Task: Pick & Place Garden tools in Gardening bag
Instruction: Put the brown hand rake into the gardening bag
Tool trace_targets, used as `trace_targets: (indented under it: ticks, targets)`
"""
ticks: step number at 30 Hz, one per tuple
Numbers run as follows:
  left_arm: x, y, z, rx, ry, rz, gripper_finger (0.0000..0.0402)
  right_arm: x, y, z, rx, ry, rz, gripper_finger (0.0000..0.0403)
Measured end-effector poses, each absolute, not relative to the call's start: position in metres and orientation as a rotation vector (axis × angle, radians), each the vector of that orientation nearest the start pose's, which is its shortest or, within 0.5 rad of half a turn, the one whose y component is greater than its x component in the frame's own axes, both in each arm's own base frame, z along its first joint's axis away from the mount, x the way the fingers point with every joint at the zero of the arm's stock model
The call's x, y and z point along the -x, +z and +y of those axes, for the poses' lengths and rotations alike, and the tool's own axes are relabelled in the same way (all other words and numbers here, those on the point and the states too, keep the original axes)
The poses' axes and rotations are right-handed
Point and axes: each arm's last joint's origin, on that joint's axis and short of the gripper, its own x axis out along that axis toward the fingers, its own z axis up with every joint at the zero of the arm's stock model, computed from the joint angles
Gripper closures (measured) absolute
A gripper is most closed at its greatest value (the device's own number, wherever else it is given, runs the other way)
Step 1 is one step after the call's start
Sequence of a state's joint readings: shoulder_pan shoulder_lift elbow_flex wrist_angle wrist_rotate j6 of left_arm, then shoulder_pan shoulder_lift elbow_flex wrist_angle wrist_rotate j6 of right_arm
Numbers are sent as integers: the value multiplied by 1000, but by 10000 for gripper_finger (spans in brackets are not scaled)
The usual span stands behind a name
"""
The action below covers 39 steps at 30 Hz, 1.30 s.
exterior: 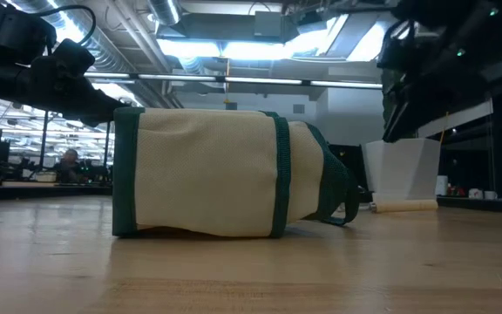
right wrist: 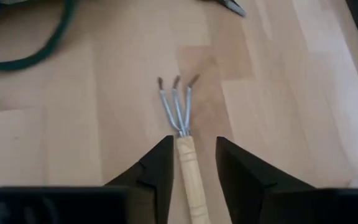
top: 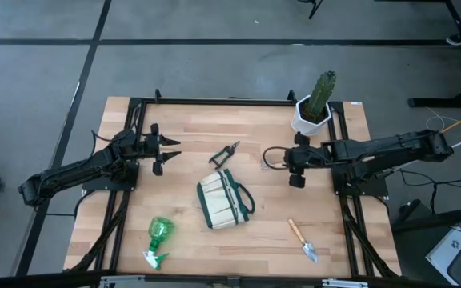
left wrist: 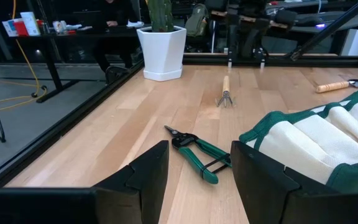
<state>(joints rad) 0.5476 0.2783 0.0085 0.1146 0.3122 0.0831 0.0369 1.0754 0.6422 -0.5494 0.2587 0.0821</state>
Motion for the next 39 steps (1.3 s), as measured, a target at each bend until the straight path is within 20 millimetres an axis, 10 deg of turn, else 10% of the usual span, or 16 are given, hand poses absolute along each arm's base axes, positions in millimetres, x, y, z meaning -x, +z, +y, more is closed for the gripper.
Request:
trace_targets:
  ticks: [13,39]
  targets:
    - [-101,154,51,-18,229,151,233,-213,176,-10,104,-267,1123,162]
    - [-101,154,51,-18,229,151,233,-235,127,-10,124,-220,1287,223]
